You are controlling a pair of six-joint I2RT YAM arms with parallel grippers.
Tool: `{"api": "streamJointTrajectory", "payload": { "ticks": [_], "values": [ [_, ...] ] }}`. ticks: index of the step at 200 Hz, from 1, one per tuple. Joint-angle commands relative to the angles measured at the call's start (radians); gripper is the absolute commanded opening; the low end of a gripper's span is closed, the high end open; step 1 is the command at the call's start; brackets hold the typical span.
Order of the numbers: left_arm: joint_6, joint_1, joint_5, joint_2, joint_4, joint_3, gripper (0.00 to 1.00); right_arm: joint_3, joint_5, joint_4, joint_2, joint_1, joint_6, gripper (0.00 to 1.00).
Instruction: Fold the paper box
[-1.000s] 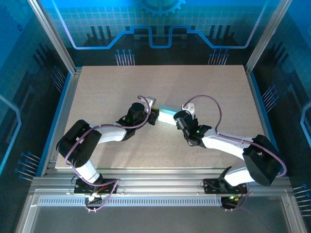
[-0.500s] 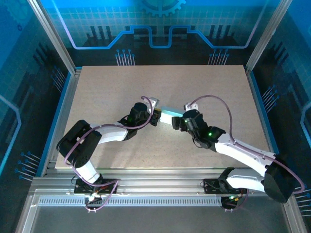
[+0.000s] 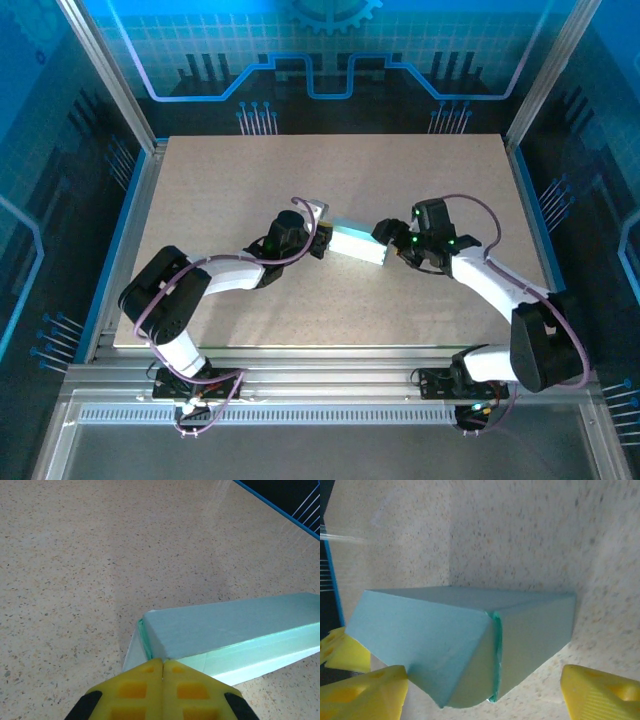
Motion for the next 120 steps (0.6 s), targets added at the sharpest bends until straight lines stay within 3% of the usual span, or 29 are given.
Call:
{"api": "streamJointTrajectory", "payload": {
  "ticks": [1, 56, 120],
  "values": [
    [0.015, -0.023, 0.018, 0.058, -0.19, -0.033, 0.0, -0.031, -0.11, 0.075, 0.01, -0.016, 0.08, 0.76],
    [0.017, -0.023, 0.018, 0.058, -0.203, -0.029, 0.0, -0.063, -0.072, 0.067, 0.014, -0.029, 0.076, 0.66],
    [0.025, -0.022, 0.054, 0.029, -0.245, -0.022, 0.18, -0.079, -0.04, 0.077, 0.027, -0.031, 0.077, 0.66]
  ]
}}
